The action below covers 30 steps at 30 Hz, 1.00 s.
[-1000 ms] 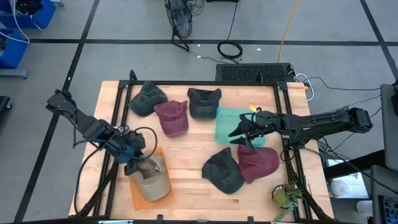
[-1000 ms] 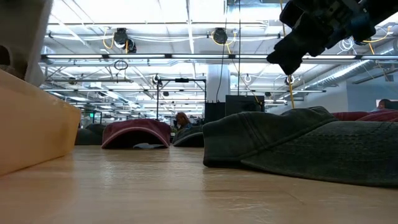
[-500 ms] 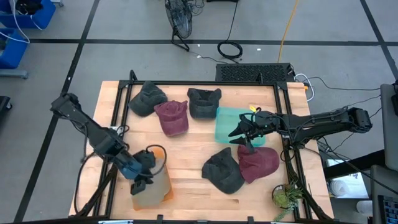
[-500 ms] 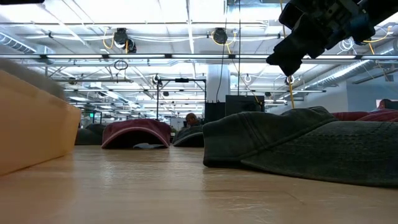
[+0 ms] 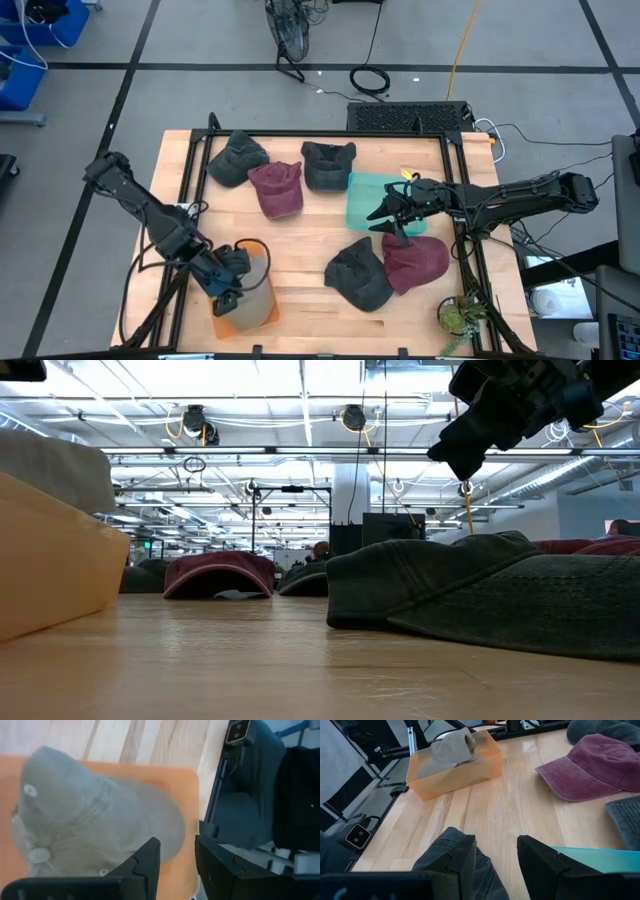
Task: Pick & Place hat
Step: Put the brown cap into the orange bin
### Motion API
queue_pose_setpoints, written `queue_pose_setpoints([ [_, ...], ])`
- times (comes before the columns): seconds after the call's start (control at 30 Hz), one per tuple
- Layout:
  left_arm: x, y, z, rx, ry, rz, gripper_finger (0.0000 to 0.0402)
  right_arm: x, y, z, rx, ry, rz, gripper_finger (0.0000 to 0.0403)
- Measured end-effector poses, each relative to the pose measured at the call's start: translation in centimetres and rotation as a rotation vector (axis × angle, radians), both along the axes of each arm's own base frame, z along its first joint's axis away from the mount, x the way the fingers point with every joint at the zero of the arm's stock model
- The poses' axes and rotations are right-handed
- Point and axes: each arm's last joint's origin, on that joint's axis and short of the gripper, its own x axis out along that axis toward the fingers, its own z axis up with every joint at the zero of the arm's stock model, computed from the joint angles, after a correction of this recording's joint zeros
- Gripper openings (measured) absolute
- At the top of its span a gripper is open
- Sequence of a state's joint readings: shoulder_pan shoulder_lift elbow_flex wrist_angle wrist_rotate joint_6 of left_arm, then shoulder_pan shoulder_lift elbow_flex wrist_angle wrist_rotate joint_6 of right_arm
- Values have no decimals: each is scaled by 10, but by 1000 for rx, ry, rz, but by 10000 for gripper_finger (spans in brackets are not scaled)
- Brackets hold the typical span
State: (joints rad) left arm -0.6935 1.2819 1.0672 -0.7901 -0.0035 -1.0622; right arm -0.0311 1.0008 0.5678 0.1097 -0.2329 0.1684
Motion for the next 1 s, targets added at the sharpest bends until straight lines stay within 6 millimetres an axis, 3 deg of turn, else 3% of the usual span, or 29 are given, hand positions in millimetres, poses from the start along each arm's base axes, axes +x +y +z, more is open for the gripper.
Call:
queue_pose_setpoints([
  [0.2, 15, -10, -16, 66, -20, -7, 124, 0, 0, 0, 3, 1, 2, 130],
  [0.43, 32, -19, -61, 198, 156, -69, 124, 0, 0, 0, 3, 1, 2, 130],
  [0.63, 49, -8, -84, 364, 170, -100, 124, 0, 0, 0, 4, 0, 2, 130],
  [1.0, 70, 19, -102, 381, 273, -85, 124, 0, 0, 0, 2, -4, 3, 130],
])
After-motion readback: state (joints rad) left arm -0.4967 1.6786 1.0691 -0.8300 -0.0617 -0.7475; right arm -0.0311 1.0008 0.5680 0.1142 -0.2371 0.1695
